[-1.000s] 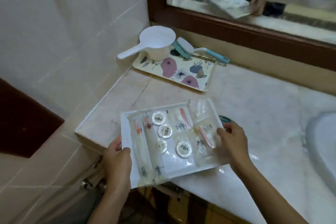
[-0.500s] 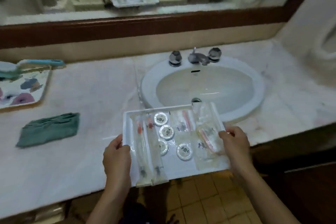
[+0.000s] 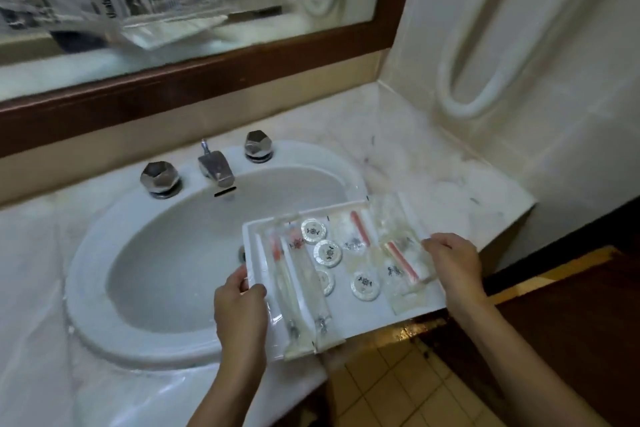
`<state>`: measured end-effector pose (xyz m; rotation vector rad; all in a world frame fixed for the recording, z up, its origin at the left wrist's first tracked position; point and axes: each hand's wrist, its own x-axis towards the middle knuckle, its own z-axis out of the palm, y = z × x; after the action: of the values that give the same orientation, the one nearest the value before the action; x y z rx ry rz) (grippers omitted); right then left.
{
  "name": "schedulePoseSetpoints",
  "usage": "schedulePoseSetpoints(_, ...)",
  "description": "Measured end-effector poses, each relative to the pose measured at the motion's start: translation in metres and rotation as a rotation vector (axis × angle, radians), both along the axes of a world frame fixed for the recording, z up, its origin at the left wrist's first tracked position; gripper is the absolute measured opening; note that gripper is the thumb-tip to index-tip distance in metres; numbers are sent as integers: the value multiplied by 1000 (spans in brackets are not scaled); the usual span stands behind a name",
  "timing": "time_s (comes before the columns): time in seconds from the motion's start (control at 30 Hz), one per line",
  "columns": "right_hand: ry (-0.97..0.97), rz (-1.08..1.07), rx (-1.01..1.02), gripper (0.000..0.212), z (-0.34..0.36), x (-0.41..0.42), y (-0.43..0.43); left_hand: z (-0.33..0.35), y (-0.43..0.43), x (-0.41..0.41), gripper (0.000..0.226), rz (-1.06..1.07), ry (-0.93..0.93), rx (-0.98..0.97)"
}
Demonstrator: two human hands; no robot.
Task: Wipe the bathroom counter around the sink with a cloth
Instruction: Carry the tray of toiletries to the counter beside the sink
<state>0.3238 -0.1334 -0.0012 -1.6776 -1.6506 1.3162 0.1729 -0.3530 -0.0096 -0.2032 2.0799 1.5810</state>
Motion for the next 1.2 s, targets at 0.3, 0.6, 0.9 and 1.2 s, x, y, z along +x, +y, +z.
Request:
schedulePoseSetpoints(0.3,-24,59,-14,40,-21,-70,150,-11,142,-43,49,-5,34,-15)
schedulePoseSetpoints(0.6,-44,191,35,20,-37,-171,281,-18,260,-110,59,74,-23,-54)
schedulePoseSetpoints(0.9,-121,287,149,44,-66,-251,352,-32,342,-173,76,175,-27,-13)
schedulePoseSetpoints(1.2,-108,339,209,58,-67,-295,373,-42,382,-199,74,233,95,-8)
